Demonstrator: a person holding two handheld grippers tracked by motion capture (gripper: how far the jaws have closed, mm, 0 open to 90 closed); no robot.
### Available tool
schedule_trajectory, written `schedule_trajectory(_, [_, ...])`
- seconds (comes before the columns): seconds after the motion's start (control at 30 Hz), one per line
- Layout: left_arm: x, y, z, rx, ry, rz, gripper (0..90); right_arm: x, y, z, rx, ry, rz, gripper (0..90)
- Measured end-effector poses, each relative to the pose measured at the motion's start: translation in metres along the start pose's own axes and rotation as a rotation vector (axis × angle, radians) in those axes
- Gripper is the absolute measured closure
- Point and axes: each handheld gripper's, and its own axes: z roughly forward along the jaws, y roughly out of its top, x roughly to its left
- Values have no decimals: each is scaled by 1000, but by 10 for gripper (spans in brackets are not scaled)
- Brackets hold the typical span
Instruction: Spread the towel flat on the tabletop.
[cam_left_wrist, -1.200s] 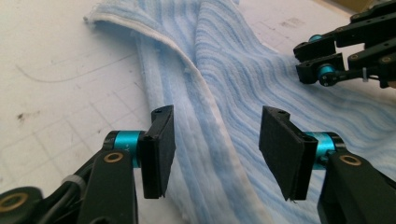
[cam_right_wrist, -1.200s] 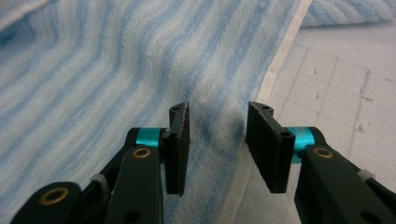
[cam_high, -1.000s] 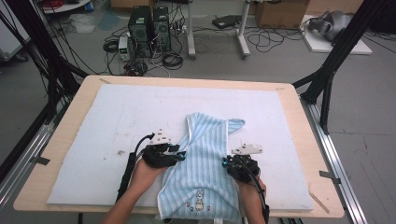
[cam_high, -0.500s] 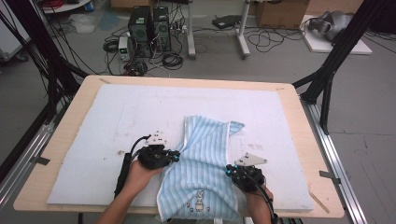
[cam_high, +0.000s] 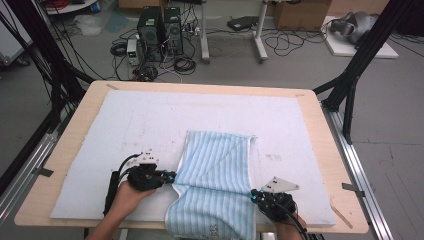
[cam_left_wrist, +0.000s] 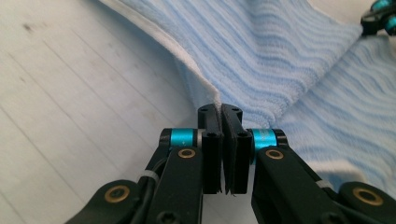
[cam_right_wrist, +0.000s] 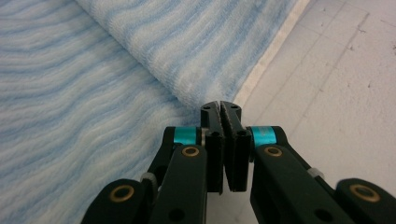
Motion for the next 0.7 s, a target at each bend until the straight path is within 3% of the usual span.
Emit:
schedule_trajectory(0.1, [4,2,-2,-64,54,-30,619,-4,5,0,-29,0,31,747])
schedule_trajectory(0.17, [10,5,-4,-118,92,-46,542,-9,12,3,-52,-6,59,694])
schedule_trajectory(0.33, [26,12,-1,-167,158,-79,520,-21,34,20,-78,-37,102,627])
schedule_trajectory(0.47, [31,26,7,-229,165,-95,520,-30,49,37,-85,-57,138,563])
schedule_trajectory(0.53, [31,35,15,-192,204,-49,509,-32,55,44,-76,-75,150,561])
schedule_trajectory(0.6, [32,41,22,-214,194,-44,512,-33,57,53,-36,-92,139,583])
schedule_trajectory(0.7, [32,49,34,-195,203,-14,511,-33,56,63,15,-89,131,724])
